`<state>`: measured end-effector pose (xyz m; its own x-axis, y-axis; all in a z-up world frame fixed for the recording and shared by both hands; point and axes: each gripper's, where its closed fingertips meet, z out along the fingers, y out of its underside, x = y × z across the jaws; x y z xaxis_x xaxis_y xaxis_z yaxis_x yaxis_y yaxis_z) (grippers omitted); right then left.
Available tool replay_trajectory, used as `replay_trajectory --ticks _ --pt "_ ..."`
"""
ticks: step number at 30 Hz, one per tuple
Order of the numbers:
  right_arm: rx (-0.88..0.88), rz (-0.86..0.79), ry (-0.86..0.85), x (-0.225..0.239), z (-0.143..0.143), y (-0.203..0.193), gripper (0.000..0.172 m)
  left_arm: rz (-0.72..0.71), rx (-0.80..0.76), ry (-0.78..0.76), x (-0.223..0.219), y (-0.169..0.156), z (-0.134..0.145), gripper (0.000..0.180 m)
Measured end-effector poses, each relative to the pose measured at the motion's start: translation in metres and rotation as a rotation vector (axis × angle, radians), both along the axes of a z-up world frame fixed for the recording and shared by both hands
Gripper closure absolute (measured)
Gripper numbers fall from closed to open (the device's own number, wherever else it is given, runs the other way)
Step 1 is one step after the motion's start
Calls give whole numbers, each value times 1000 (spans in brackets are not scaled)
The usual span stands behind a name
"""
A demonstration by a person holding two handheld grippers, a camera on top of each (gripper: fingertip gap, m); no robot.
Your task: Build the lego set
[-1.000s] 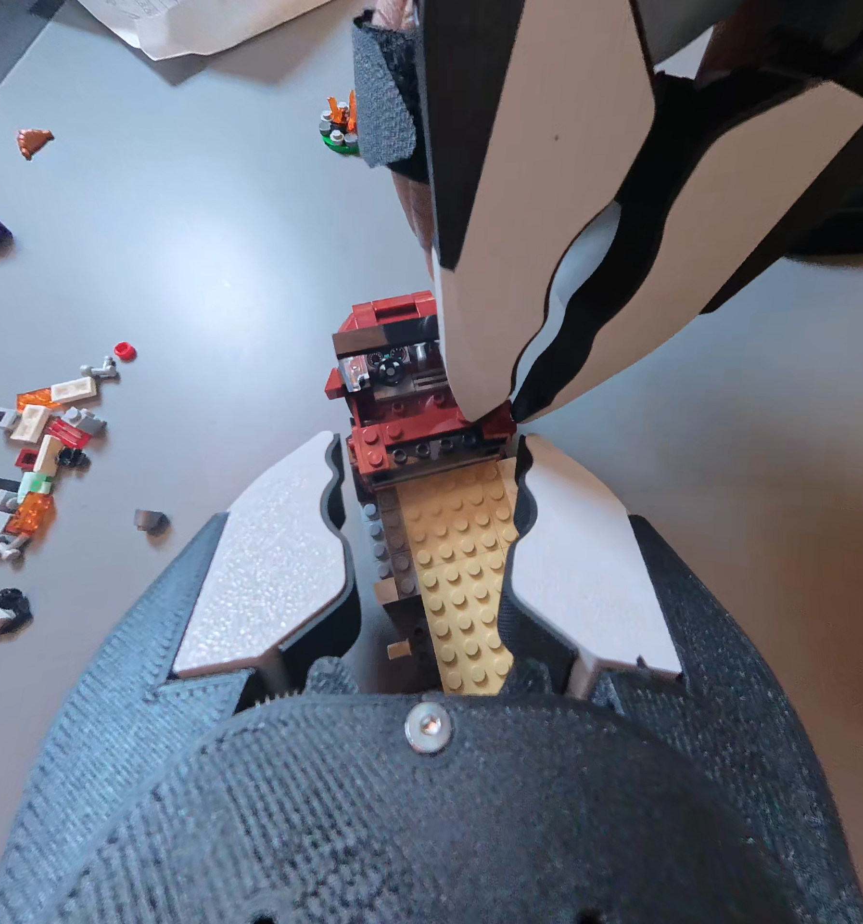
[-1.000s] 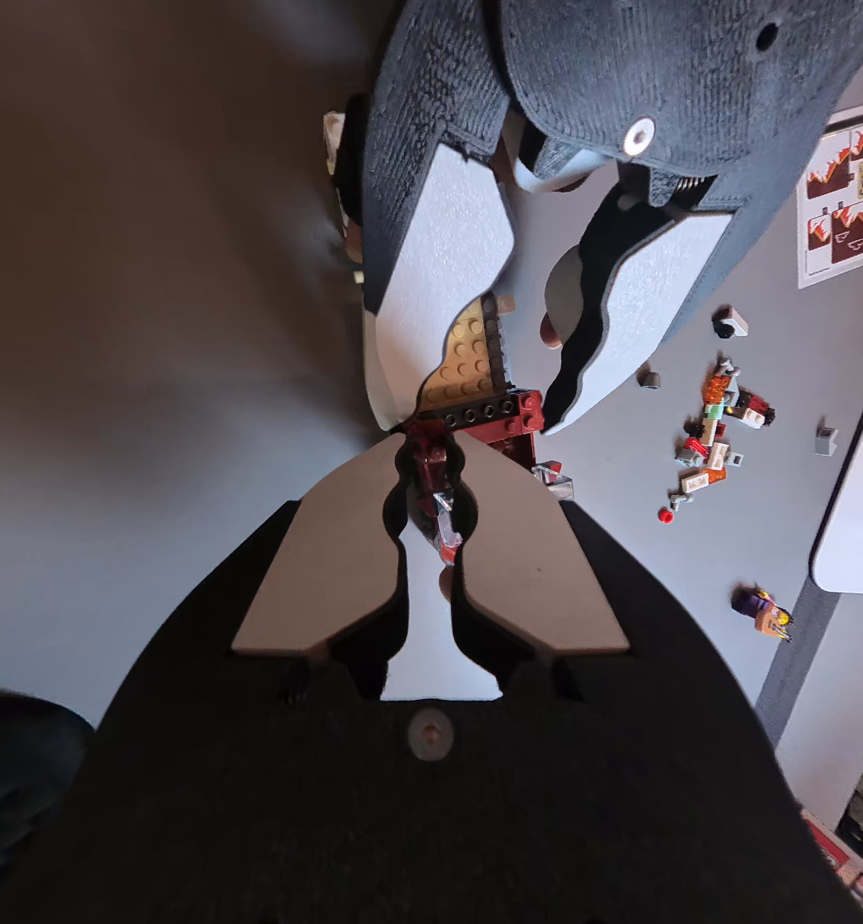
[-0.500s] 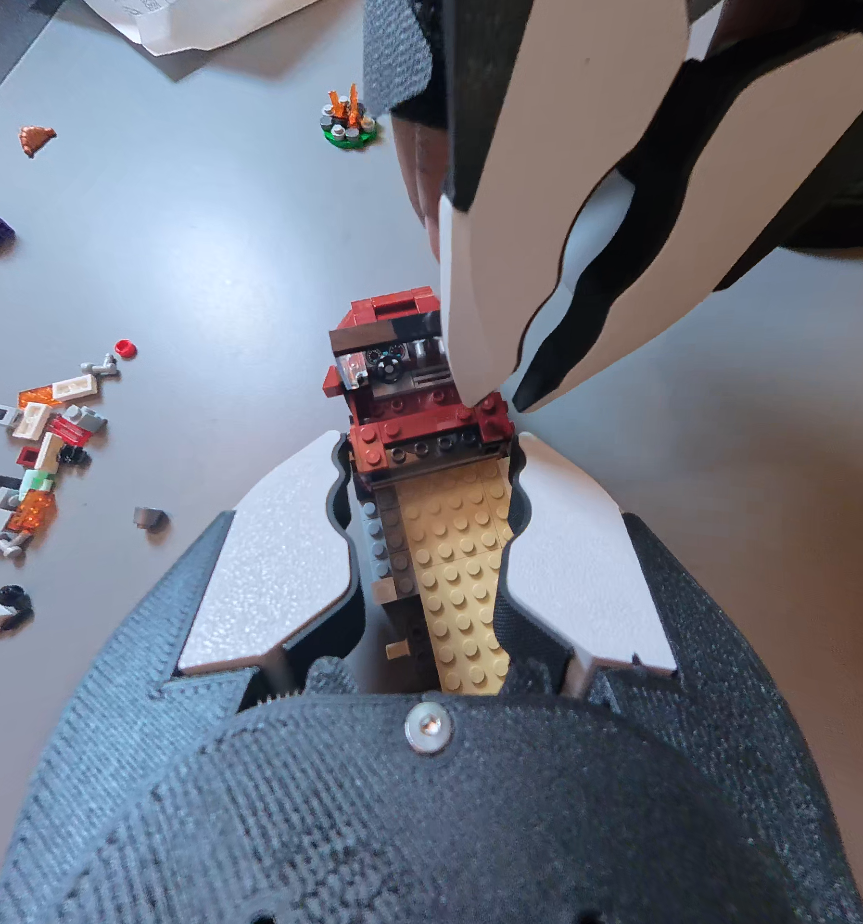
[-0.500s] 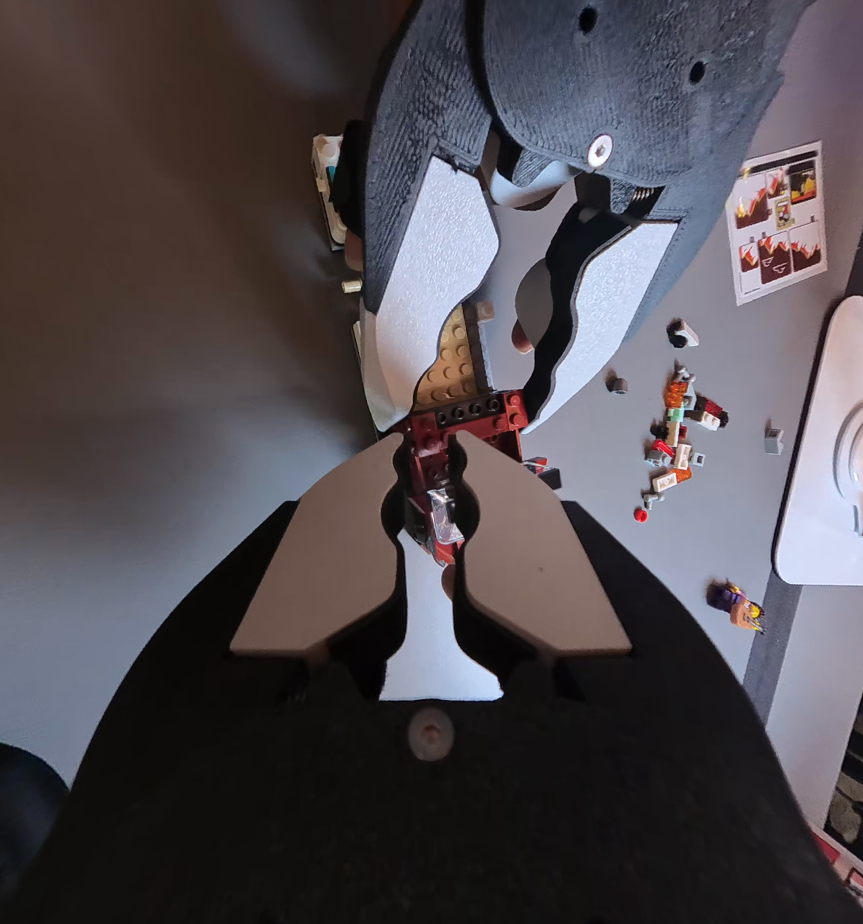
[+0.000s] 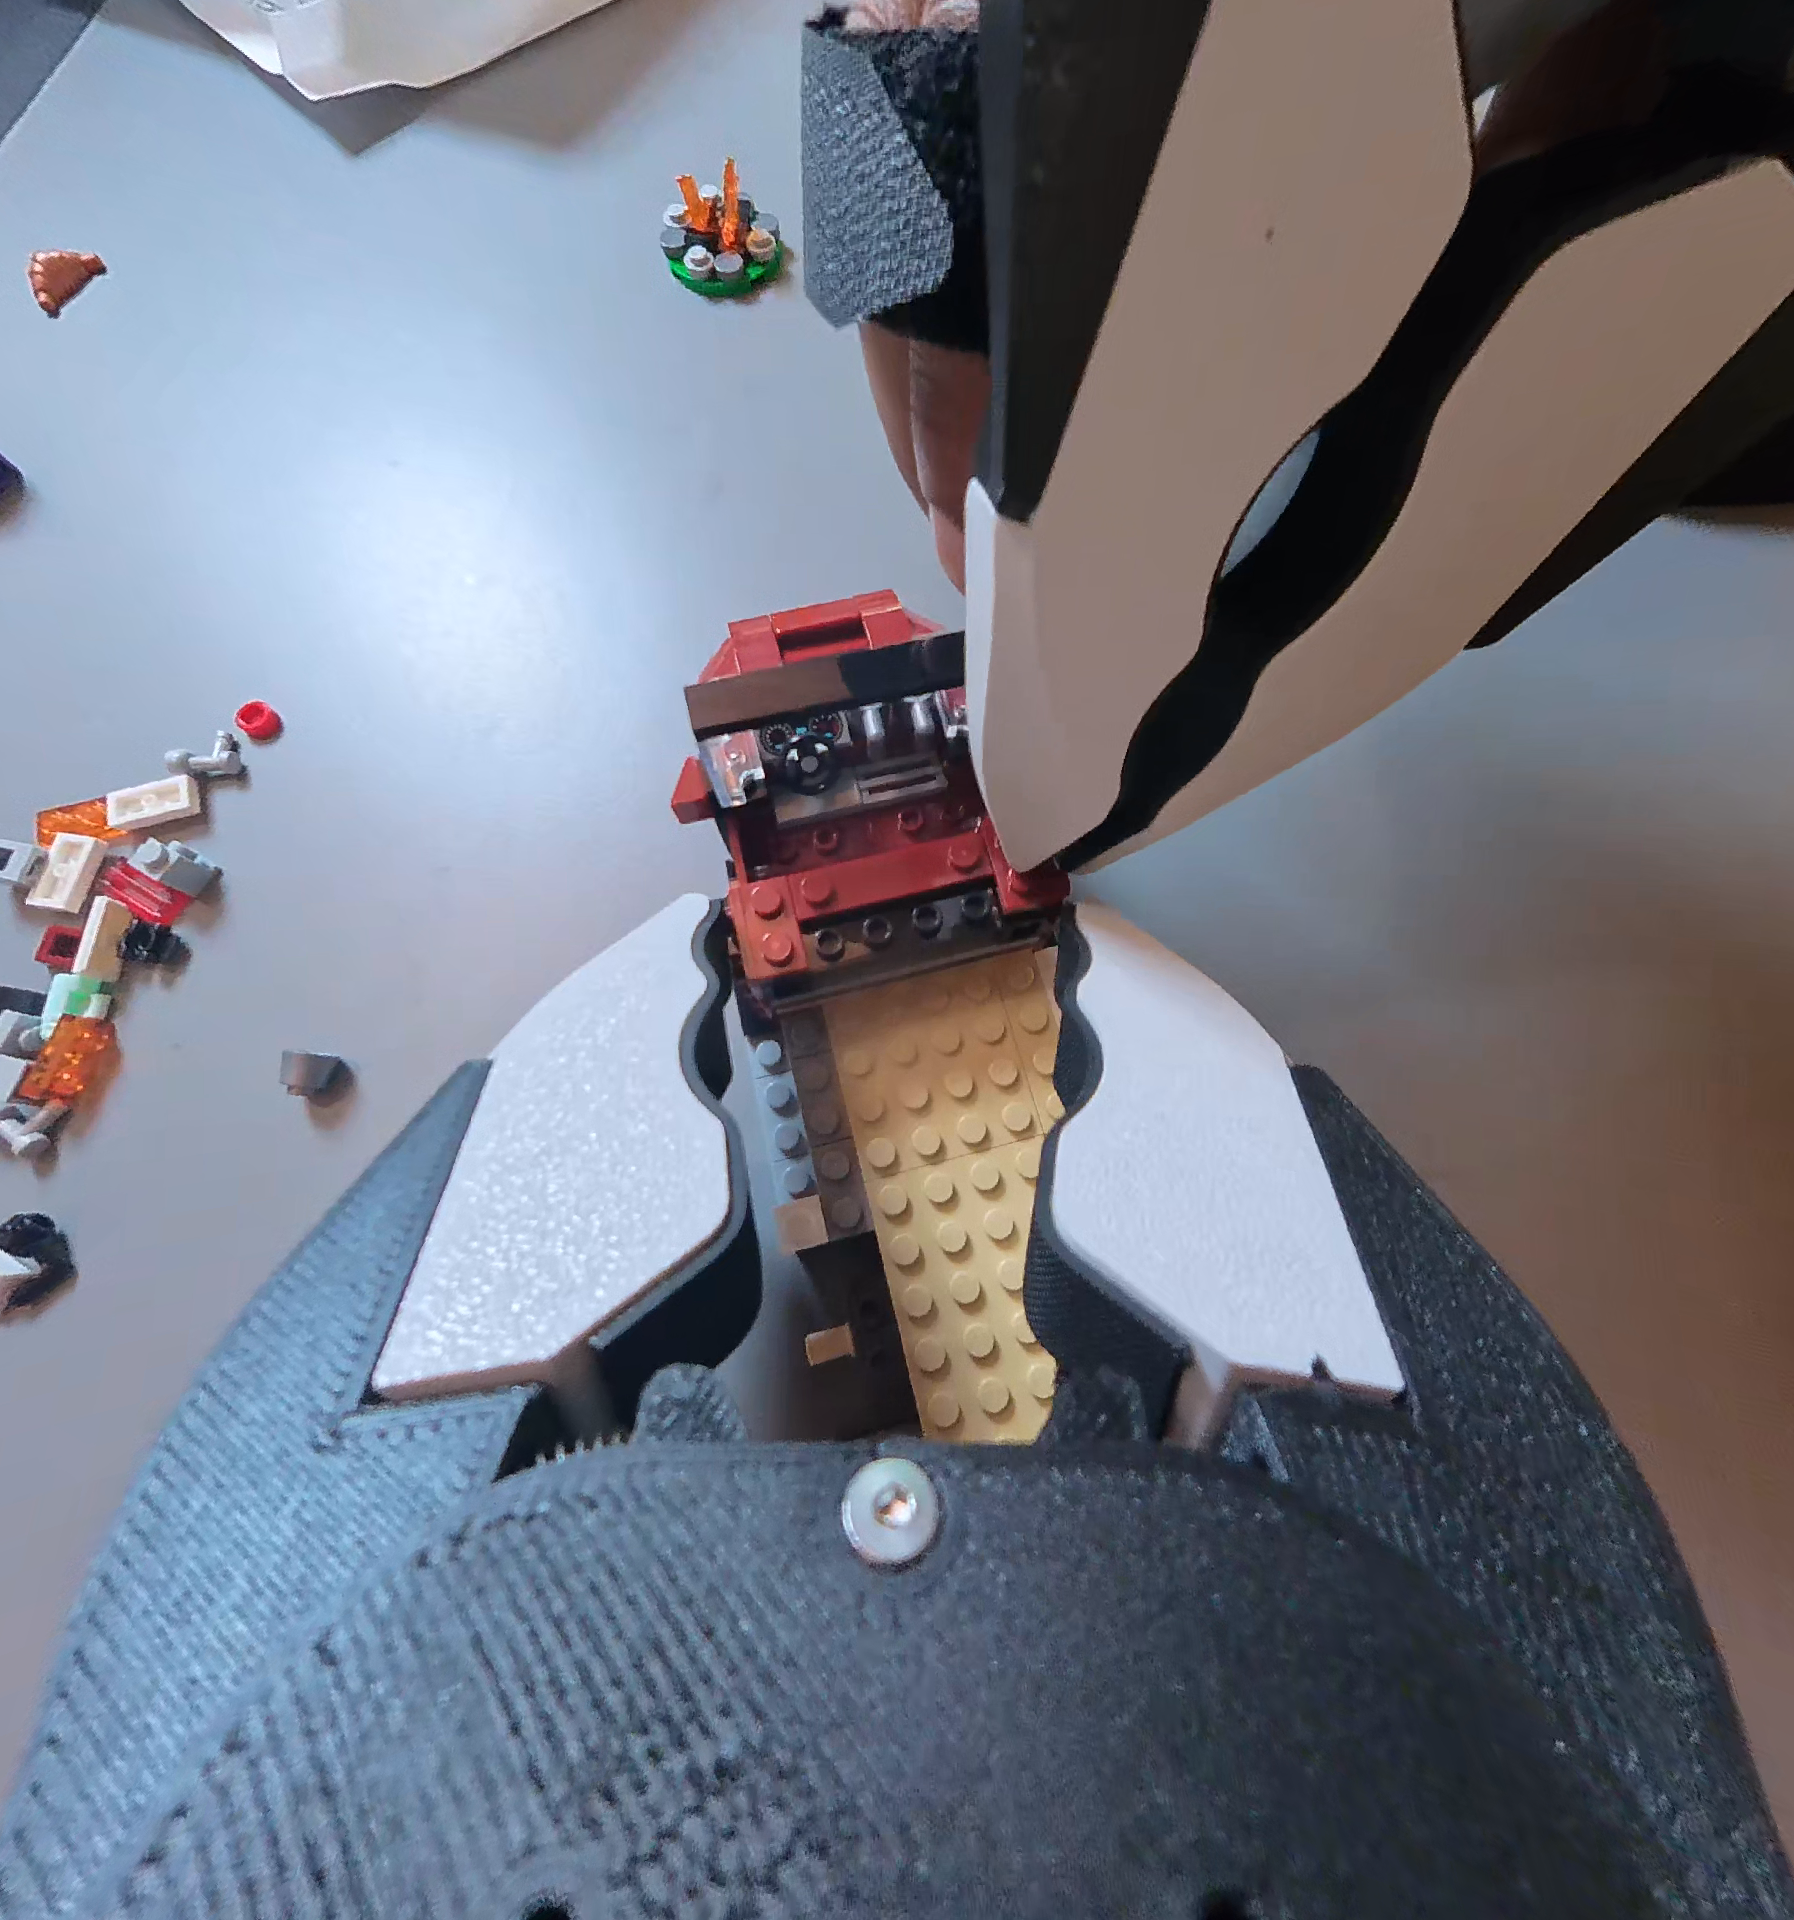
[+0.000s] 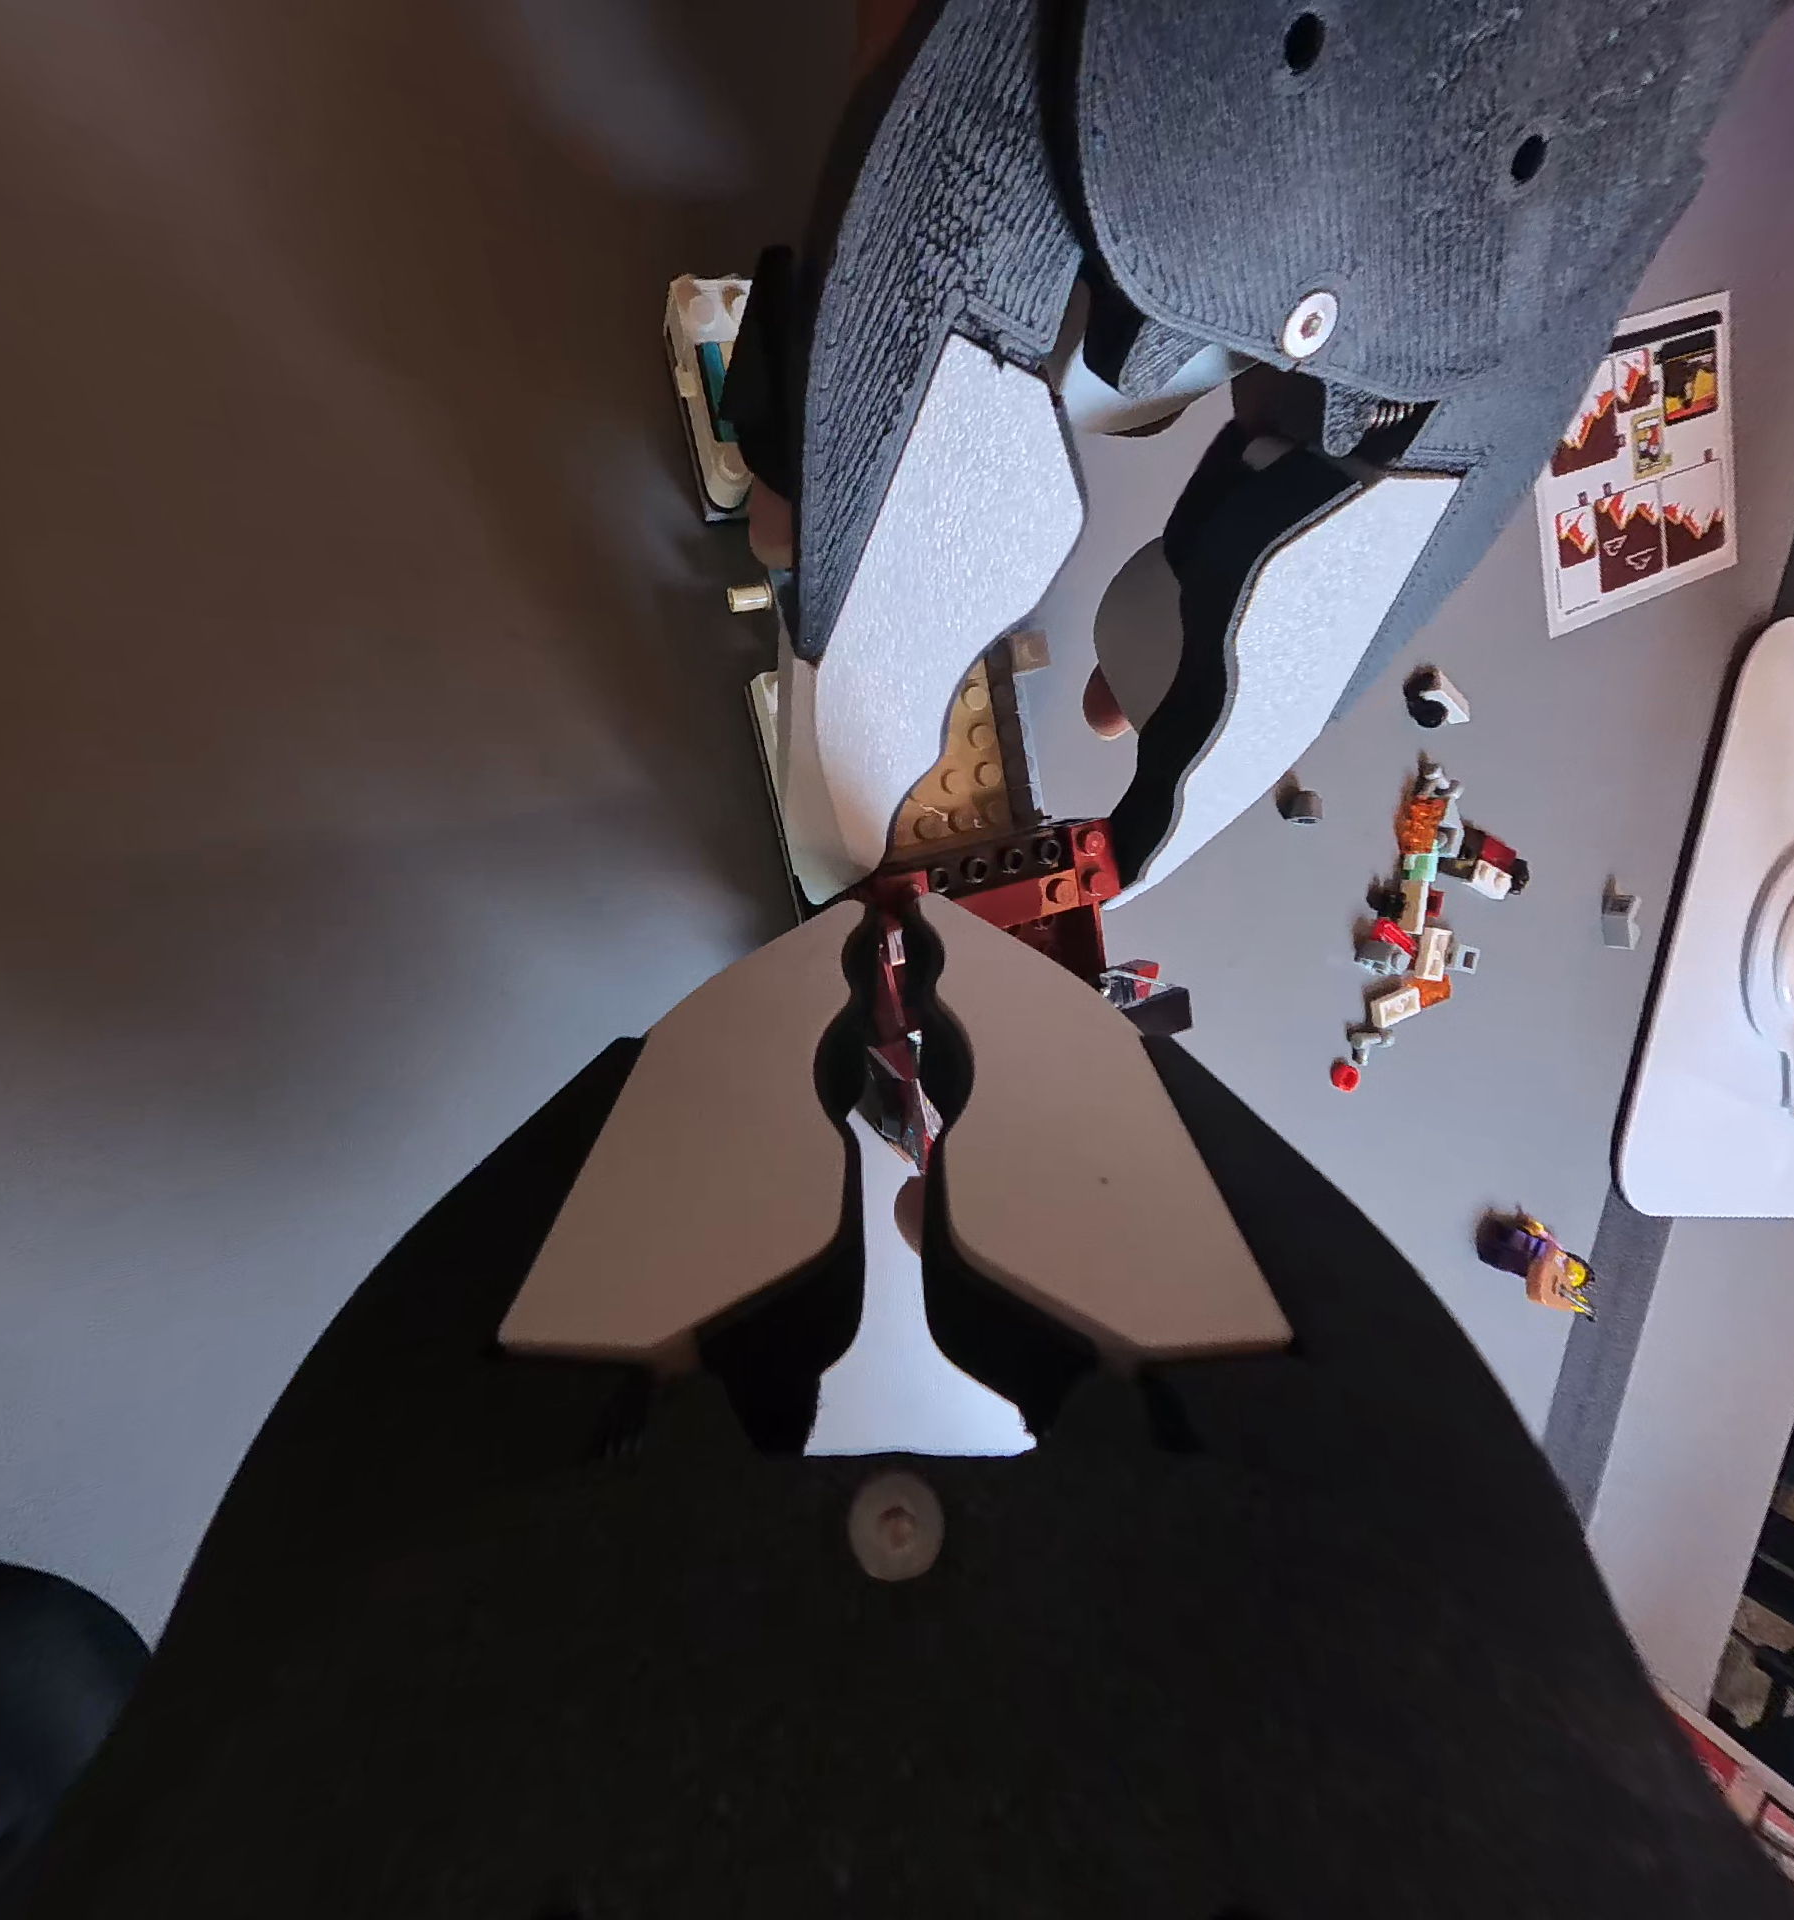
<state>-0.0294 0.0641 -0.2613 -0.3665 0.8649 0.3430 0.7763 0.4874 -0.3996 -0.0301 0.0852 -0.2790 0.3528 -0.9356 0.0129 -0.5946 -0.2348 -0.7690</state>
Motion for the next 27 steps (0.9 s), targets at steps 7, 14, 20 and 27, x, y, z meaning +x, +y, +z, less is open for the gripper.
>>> replay_trajectory --ticks 7,14,20,27 --pt "6 -1 5 0 -2 -1 166 -9 6 9 0 -1 -1 118" --pt "36 -3 -4 -1 -3 0 164 -5 7 10 0 -1 -1 119" --pt "44 -25 16 -2 -3 0 164 -1 12 14 0 0 -1 119" --pt "-2 -68 94 0 -1 -5 161 -1 9 15 0 -1 -1 120"
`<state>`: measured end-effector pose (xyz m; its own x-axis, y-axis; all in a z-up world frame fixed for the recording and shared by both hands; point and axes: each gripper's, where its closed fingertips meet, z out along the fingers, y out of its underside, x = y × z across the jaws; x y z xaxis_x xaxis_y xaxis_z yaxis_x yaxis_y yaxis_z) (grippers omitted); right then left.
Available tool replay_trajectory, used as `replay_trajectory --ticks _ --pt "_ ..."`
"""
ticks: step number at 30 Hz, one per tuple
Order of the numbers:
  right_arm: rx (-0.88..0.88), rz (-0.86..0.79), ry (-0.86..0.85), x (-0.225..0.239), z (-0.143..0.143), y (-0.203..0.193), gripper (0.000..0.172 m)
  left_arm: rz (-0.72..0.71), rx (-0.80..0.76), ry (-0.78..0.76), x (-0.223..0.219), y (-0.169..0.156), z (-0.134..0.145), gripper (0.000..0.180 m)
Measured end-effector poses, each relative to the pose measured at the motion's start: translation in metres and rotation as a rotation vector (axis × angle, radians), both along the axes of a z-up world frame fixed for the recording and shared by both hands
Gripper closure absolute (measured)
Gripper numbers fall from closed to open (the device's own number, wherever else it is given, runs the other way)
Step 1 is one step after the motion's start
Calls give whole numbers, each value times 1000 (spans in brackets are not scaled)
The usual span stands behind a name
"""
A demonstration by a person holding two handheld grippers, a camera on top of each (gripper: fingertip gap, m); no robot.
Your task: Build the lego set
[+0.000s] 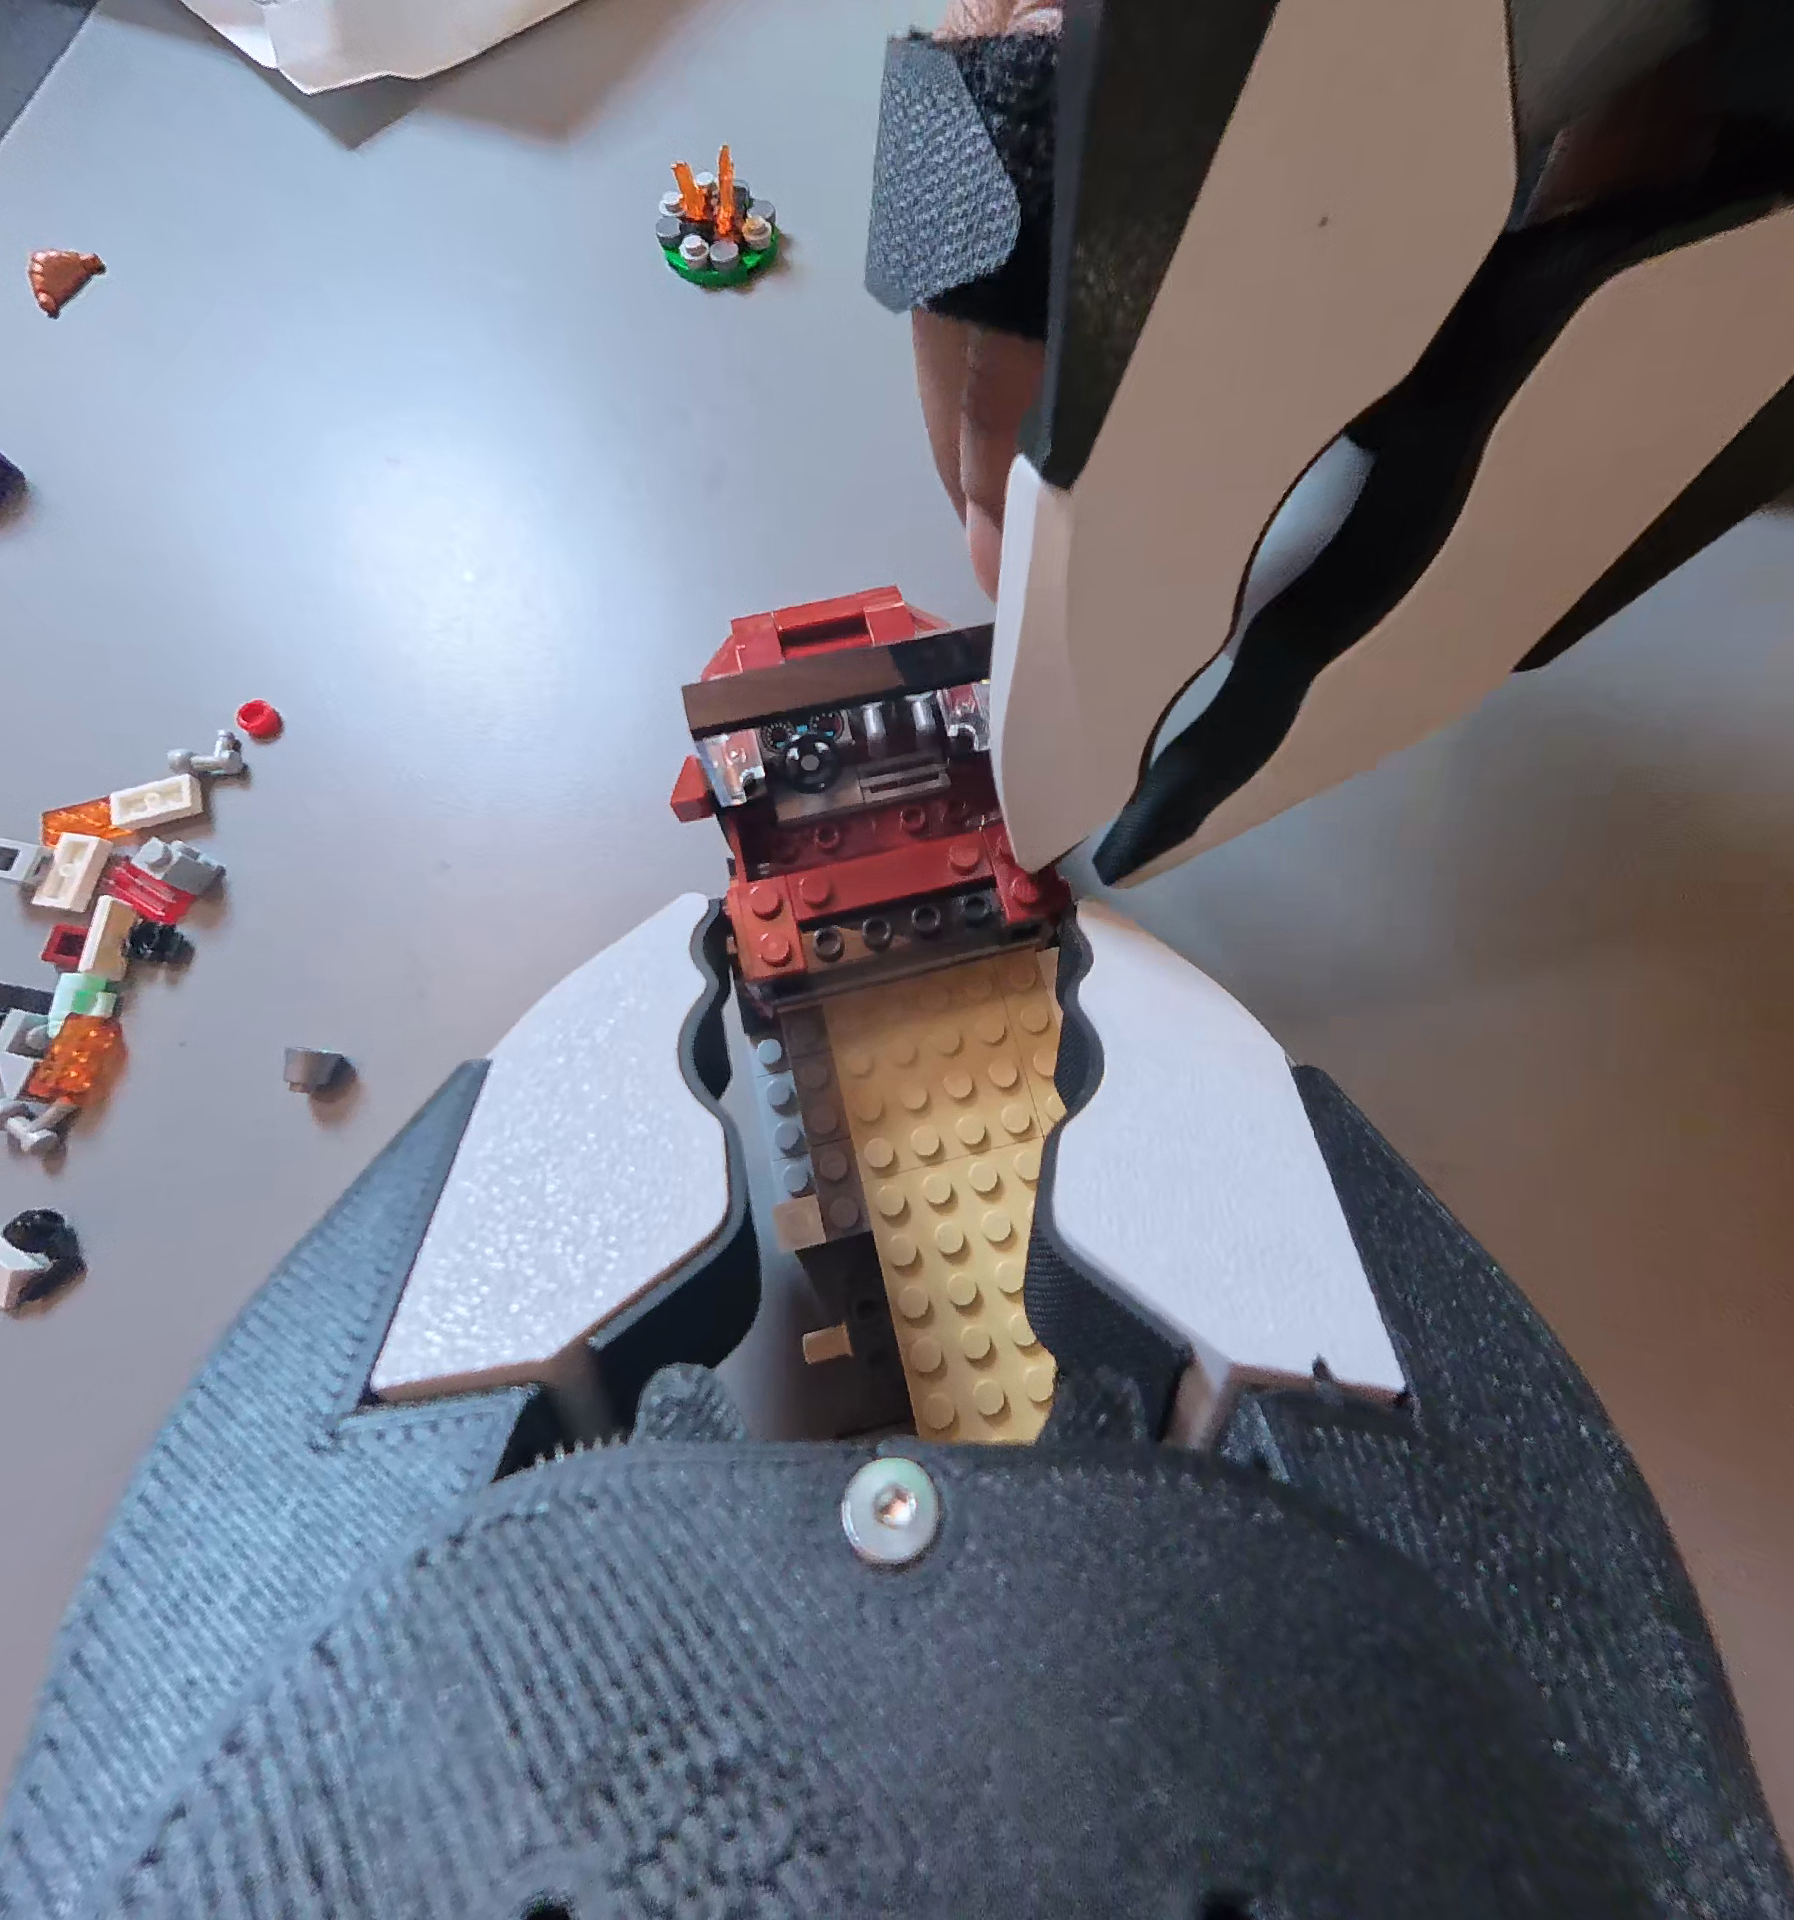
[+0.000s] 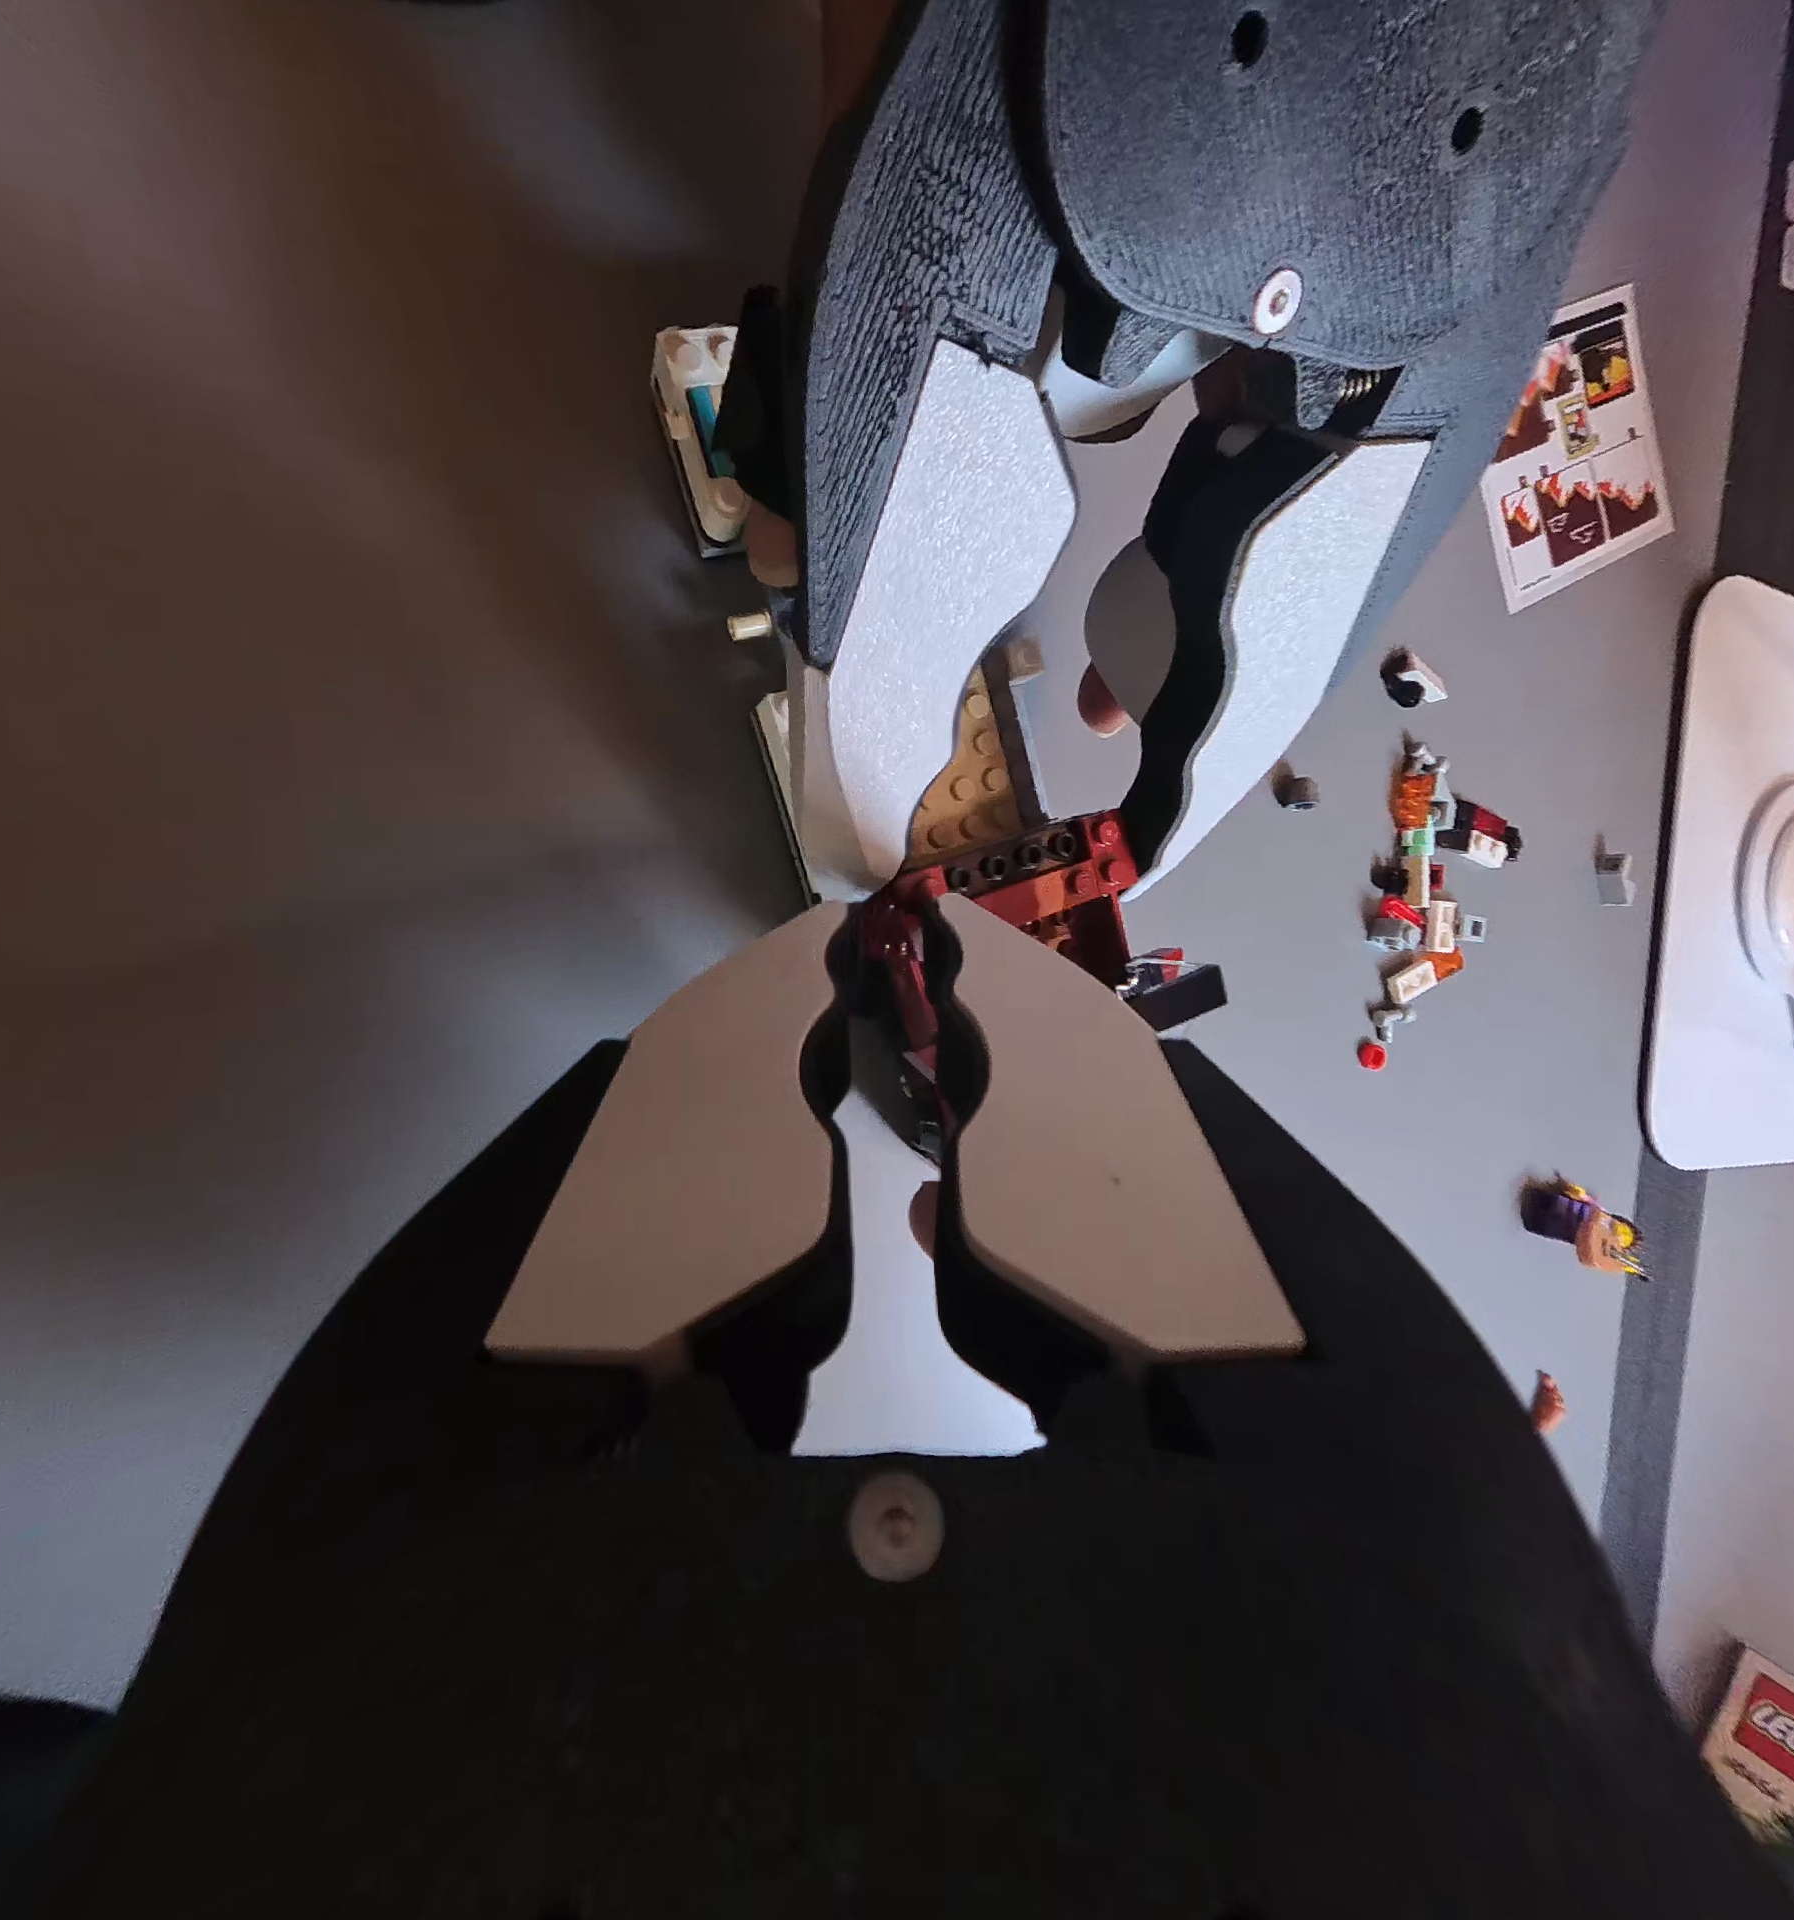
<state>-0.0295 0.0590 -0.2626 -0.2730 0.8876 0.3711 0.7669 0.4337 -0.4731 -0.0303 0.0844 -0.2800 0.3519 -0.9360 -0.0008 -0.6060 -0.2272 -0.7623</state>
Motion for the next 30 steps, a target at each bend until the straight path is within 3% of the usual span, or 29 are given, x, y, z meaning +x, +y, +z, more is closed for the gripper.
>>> replay_trajectory --ticks 3,21,26,30 --pt "19 -9 -11 0 0 2 172 1 1 3 0 0 0 120" --pt "-5 -73 -46 -2 0 3 172 25 -4 10 -1 1 -1 120" --pt "-135 -173 192 4 22 -2 148 52 4 -47 -13 0 18 111" --pt "-98 -274 292 40 29 16 137 78 38 -8 -38 -11 23 108"
